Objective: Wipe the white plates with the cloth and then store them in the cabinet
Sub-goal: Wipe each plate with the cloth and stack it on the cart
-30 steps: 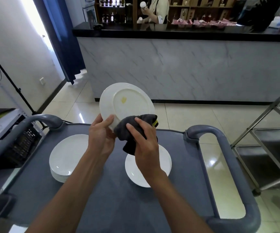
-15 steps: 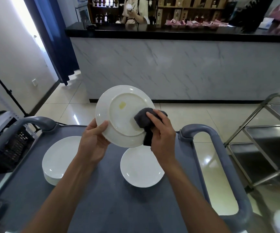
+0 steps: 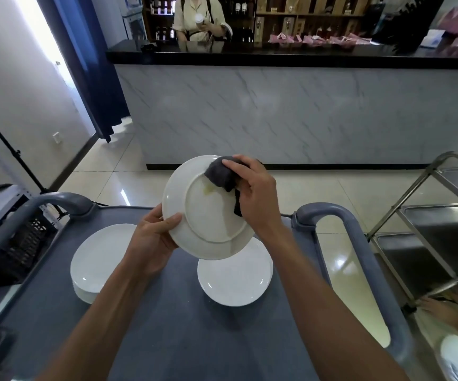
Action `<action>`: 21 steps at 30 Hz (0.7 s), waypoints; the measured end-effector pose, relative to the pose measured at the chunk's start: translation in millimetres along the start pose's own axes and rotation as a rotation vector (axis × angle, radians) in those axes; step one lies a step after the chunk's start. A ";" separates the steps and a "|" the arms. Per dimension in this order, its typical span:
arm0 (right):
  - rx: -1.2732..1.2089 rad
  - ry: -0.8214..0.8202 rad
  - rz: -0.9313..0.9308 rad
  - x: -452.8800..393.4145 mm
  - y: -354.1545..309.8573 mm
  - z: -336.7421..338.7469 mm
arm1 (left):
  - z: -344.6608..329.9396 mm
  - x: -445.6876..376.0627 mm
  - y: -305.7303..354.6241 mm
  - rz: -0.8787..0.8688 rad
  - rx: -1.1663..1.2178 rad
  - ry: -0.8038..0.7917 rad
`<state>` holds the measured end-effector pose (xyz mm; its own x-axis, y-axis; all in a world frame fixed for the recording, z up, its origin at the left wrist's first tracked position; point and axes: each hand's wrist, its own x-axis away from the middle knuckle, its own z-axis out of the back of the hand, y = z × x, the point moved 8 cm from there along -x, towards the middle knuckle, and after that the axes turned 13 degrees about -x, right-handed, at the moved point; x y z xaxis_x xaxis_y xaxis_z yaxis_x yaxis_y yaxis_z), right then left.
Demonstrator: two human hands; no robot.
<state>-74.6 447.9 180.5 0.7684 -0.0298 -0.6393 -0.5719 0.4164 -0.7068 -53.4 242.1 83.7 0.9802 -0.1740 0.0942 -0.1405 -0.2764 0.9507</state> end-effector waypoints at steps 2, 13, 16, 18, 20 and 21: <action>0.015 -0.040 0.032 -2.1 -10.3 -11.1 | -0.7 0.9 -0.6 -0.004 -0.006 -0.001; 0.073 -0.162 0.141 23.7 -38.1 -59.6 | 4.7 5.6 1.6 -0.058 -0.018 -0.004; 0.043 -0.110 0.153 30.7 -36.4 -56.8 | 7.6 8.1 -1.9 -0.057 -0.031 -0.018; 0.041 -0.060 0.118 33.9 -29.1 -49.9 | 9.1 9.4 -5.3 -0.048 -0.042 -0.022; 0.042 -0.014 0.058 36.0 -17.4 -40.0 | 11.3 10.4 -9.3 -0.036 -0.048 -0.009; 0.028 0.007 0.022 36.7 -10.1 -33.9 | 13.3 10.7 -11.2 -0.028 -0.047 0.003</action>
<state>-50.3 411.8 153.9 0.7536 -0.0268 -0.6568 -0.5803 0.4422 -0.6839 -43.2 230.8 70.1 0.9842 -0.1637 0.0682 -0.1063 -0.2366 0.9658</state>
